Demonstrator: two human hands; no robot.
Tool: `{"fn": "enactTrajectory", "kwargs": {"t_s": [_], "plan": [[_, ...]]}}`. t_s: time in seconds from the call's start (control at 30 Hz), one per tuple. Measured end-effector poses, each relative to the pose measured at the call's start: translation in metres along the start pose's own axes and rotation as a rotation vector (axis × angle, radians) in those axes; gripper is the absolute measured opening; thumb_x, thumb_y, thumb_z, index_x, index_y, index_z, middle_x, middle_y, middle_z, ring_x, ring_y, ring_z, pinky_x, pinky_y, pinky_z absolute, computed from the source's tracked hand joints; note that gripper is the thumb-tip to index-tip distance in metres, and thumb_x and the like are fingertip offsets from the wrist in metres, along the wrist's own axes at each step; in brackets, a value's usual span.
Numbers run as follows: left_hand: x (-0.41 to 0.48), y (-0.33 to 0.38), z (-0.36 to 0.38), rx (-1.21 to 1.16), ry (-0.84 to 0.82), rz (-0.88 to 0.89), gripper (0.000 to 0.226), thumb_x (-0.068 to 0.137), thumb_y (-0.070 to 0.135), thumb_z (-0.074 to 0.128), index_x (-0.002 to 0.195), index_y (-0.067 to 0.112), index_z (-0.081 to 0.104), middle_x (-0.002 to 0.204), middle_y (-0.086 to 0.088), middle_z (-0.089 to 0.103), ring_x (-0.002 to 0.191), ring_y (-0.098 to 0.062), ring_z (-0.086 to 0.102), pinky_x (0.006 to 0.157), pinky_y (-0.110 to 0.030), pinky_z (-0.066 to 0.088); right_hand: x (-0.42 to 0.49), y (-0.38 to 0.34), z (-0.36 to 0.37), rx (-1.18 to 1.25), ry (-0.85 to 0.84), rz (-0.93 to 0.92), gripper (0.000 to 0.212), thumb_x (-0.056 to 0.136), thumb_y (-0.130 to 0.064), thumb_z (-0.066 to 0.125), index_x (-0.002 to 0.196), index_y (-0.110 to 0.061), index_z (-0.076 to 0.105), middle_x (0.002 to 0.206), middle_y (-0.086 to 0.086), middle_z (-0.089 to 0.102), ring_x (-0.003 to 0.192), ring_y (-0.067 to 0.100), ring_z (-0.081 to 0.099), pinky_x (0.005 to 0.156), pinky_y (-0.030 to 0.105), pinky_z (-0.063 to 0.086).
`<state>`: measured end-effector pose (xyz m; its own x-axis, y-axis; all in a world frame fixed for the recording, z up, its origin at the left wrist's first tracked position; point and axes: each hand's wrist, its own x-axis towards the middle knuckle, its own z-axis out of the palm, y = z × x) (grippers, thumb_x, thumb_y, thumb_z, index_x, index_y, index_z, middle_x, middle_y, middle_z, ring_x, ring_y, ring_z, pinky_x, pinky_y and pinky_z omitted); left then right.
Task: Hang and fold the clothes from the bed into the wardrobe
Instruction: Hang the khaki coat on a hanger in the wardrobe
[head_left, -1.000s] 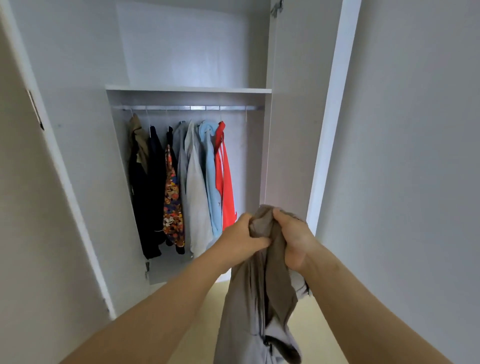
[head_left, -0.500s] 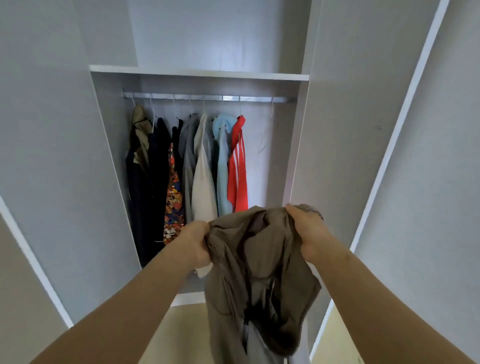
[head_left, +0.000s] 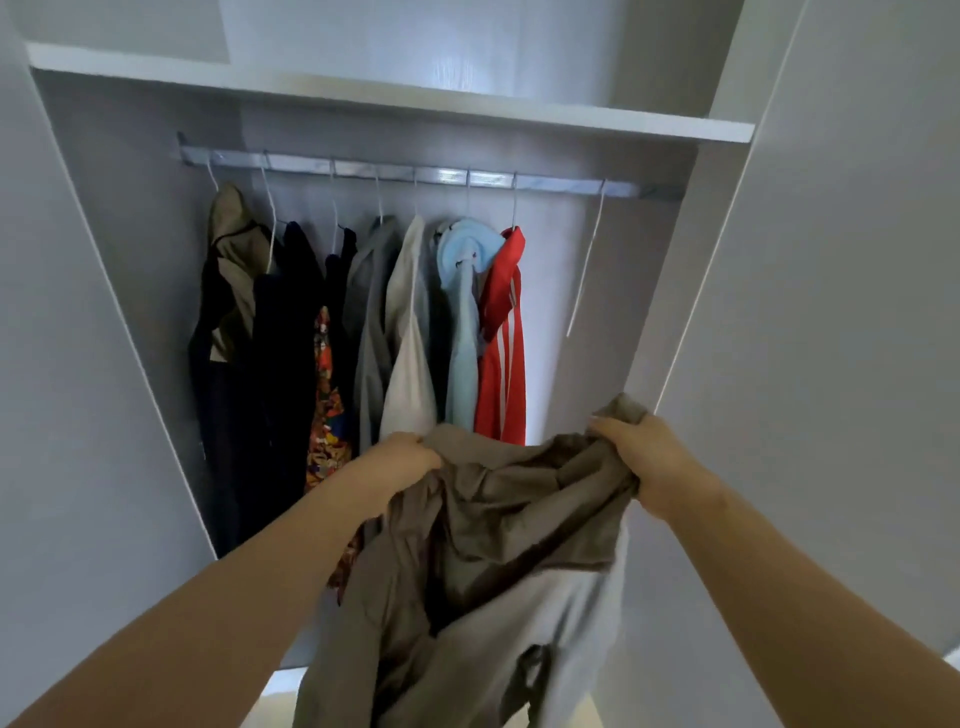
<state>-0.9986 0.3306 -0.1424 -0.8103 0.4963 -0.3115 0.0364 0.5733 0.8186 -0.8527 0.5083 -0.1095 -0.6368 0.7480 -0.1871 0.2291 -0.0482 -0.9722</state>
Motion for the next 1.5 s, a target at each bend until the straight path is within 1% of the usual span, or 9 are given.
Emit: {"fn": "enactTrajectory", "kwargs": {"t_s": [0.13,0.3,0.57,0.77,0.93,1.03,1.13,1.33,1.5], "plan": [[0.036,0.017,-0.007,-0.511,-0.161,-0.142,0.025,0.082,0.001,0.064,0.107,-0.002,0.064,0.093,-0.015,0.068,0.081,-0.024,0.064,0.058,-0.026,0.054,0.046,0.004,0.015,-0.041,-0.031,0.028,0.022,0.088,-0.017,0.062,0.105,-0.005,0.058,0.1,0.017,0.061,0.094,0.03,0.061,0.087,0.04,0.053],[0.081,0.041,-0.012,-0.72,0.022,-0.074,0.012,0.086,0.006,0.063,0.095,0.0,0.065,0.083,-0.013,0.065,0.076,-0.023,0.061,0.064,-0.028,0.05,0.118,-0.01,0.025,-0.039,-0.035,0.009,0.017,0.089,-0.016,0.061,0.104,-0.009,0.058,0.084,0.003,0.056,0.077,0.016,0.053,0.072,0.027,0.047],[0.134,0.118,-0.011,-0.949,0.219,0.147,0.017,0.089,0.022,0.061,0.08,0.008,0.064,0.068,-0.007,0.068,0.066,-0.019,0.065,0.054,-0.026,0.052,0.233,-0.043,0.008,-0.052,0.071,-0.131,0.037,0.093,-0.009,0.051,0.13,-0.003,0.049,0.11,0.016,0.051,0.091,0.022,0.045,0.067,0.027,0.036],[0.155,0.14,-0.003,-1.145,0.211,0.156,0.022,0.093,0.025,0.054,0.077,0.012,0.06,0.055,-0.004,0.067,0.049,-0.016,0.066,0.045,-0.025,0.052,0.3,-0.072,0.019,-0.072,0.021,-0.207,0.035,0.094,-0.007,0.048,0.125,0.007,0.051,0.106,0.022,0.055,0.09,0.03,0.051,0.042,0.007,0.035],[0.163,0.14,-0.009,-1.176,0.25,0.099,0.021,0.094,0.027,0.052,0.079,0.013,0.059,0.066,-0.007,0.063,0.064,-0.018,0.061,0.058,-0.033,0.05,0.339,-0.076,0.037,0.082,-0.143,-0.026,0.04,0.094,-0.013,0.051,0.13,-0.001,0.041,0.122,0.019,0.053,0.108,0.03,0.057,0.085,0.032,0.049],[0.169,0.136,-0.009,-1.187,0.255,0.094,0.025,0.094,0.025,0.051,0.072,0.014,0.056,0.057,-0.004,0.061,0.054,-0.016,0.061,0.05,-0.028,0.052,0.351,-0.079,0.041,0.267,-0.231,0.029,0.018,0.094,-0.001,0.044,0.107,-0.014,0.044,0.082,0.012,0.057,0.054,0.012,0.054,0.041,0.018,0.043],[0.171,0.128,-0.008,-1.272,0.252,0.111,0.03,0.094,0.023,0.05,0.066,0.015,0.053,0.05,-0.002,0.058,0.045,-0.014,0.059,0.045,-0.025,0.052,0.361,-0.086,0.044,0.396,-0.185,0.027,0.024,0.096,-0.004,0.035,0.077,-0.014,0.046,0.042,0.0,0.036,0.025,0.005,0.026,0.03,0.009,0.02],[0.163,0.132,0.003,-1.293,0.207,0.057,0.021,0.091,0.027,0.052,0.097,0.009,0.06,0.072,-0.009,0.064,0.075,-0.022,0.058,0.067,-0.038,0.047,0.339,-0.077,0.05,0.508,-0.165,-0.001,0.015,0.093,-0.013,0.043,0.088,-0.014,0.057,0.037,-0.007,0.027,0.027,0.005,0.022,0.03,0.011,0.02],[0.148,0.126,0.007,-1.255,0.176,0.006,0.02,0.091,0.026,0.054,0.088,0.008,0.062,0.065,-0.009,0.063,0.072,-0.022,0.057,0.066,-0.037,0.047,0.319,-0.086,0.038,0.47,-0.173,-0.044,0.022,0.095,-0.008,0.039,0.081,-0.017,0.053,0.032,-0.009,0.026,0.026,0.005,0.02,0.029,0.011,0.017]]}}
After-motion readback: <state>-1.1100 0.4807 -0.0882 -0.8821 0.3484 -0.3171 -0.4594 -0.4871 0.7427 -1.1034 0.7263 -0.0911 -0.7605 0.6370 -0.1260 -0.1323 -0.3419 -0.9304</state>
